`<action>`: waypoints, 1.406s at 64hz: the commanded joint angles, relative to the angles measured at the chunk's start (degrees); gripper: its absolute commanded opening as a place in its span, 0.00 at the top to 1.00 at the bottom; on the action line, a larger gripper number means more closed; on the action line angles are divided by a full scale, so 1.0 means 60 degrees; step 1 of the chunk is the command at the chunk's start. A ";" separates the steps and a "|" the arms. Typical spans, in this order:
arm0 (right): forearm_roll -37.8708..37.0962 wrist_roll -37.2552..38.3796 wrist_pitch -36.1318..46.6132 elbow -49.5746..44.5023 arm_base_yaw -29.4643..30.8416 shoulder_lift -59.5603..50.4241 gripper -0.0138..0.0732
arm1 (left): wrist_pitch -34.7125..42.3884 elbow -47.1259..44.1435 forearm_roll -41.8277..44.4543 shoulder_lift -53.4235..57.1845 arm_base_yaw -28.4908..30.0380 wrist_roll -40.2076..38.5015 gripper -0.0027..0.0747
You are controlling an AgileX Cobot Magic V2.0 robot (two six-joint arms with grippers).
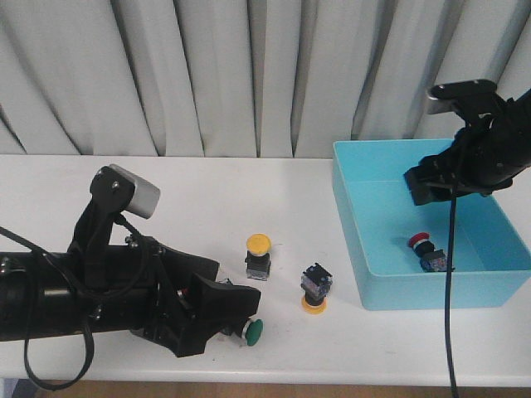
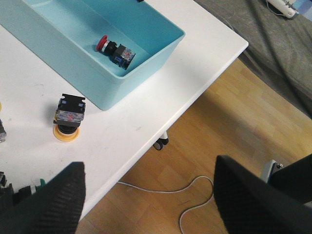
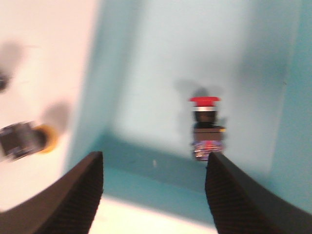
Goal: Pick red and yellow buttons and place in box
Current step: 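Raise the right gripper out of the box and pull it back, then lower the left gripper onto the yellow-capped button and lift it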
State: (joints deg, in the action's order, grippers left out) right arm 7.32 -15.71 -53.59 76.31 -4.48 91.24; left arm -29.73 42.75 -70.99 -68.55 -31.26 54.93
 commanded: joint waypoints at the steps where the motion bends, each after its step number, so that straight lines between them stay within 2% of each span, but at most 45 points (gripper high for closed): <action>1: -0.0035 -0.0043 0.0581 -0.0783 -0.0750 -0.1655 0.34 | 0.0225 0.0245 -0.0246 0.0207 -0.0027 0.0031 0.26; 14: 0.0150 -0.0012 0.1514 -0.3191 -0.2291 -0.4158 0.34 | 0.0301 0.0245 0.0557 0.0207 -0.0027 0.0043 0.26; 26: 0.0139 -0.0103 0.1589 -0.4587 -0.3285 -0.5495 0.34 | 0.0309 0.0245 0.1345 0.0207 -0.0027 0.0146 0.26; 32: 0.0144 -0.0114 0.1648 -0.4914 -0.3400 -0.5853 0.34 | 0.0572 0.0245 0.2504 0.0040 -0.0027 0.0281 0.26; 49: 0.0153 -0.0114 0.1850 -0.5079 -0.3381 -0.6022 0.34 | 0.2506 0.0333 0.4594 -0.1614 -0.0027 -0.0909 0.26; 68: 0.0153 -0.0114 0.2243 -0.5079 -0.3381 -0.6022 0.34 | 0.2520 0.1960 0.7181 -0.3510 -0.0015 -0.1076 0.26; 73: 0.0153 -0.0114 0.2283 -0.5079 -0.3381 -0.6022 0.34 | 0.2426 0.2534 0.7803 -0.3952 -0.0015 -0.1054 0.26; 74: 0.0153 -0.0114 0.2283 -0.5079 -0.3381 -0.6022 0.34 | 0.1817 0.3346 0.8469 -0.4494 0.0011 -0.1056 0.26; 76: 0.0153 -0.0114 0.2283 -0.5079 -0.3381 -0.6022 0.34 | 0.1552 0.3626 0.8690 -0.4669 0.0034 -0.1056 0.26; 90: 0.0153 -0.0114 0.2283 -0.5079 -0.3381 -0.6022 0.34 | -0.0199 0.5608 0.9035 -0.5984 0.0385 -0.0249 0.26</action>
State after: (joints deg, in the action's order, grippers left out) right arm 7.99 -15.78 -43.09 44.28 -24.67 55.90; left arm -28.71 70.64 -16.57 -104.11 -29.82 50.76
